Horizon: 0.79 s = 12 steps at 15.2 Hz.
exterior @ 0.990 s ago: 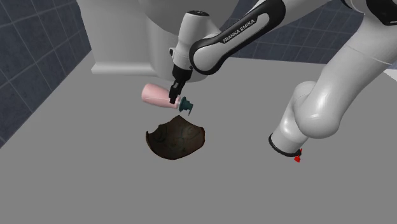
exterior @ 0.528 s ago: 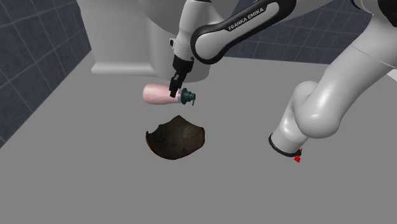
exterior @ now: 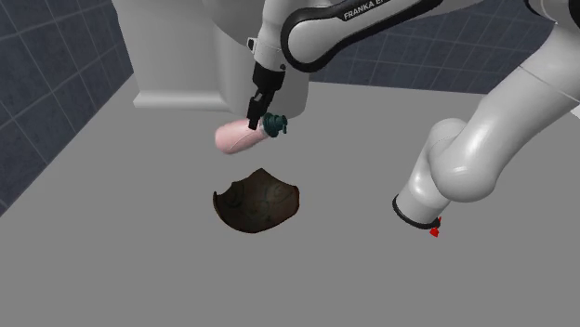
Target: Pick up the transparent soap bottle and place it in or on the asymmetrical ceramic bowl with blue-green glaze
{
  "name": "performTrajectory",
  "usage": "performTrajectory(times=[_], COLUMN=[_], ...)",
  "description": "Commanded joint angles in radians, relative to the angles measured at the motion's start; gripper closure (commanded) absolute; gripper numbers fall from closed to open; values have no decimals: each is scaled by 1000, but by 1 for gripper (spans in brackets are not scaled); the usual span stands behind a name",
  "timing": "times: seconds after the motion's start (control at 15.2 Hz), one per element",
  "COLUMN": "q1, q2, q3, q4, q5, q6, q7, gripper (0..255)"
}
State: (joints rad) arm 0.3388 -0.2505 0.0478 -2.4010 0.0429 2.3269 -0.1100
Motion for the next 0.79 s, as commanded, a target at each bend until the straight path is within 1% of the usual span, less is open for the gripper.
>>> performTrajectory(times=[0.0,0.73], q1=[0,-1], q2=[-11,-59], q3=[0,-2], q4=[19,125], q5=[-1,-3], q6=[-30,-184], q7=[1,4], gripper=[255,255])
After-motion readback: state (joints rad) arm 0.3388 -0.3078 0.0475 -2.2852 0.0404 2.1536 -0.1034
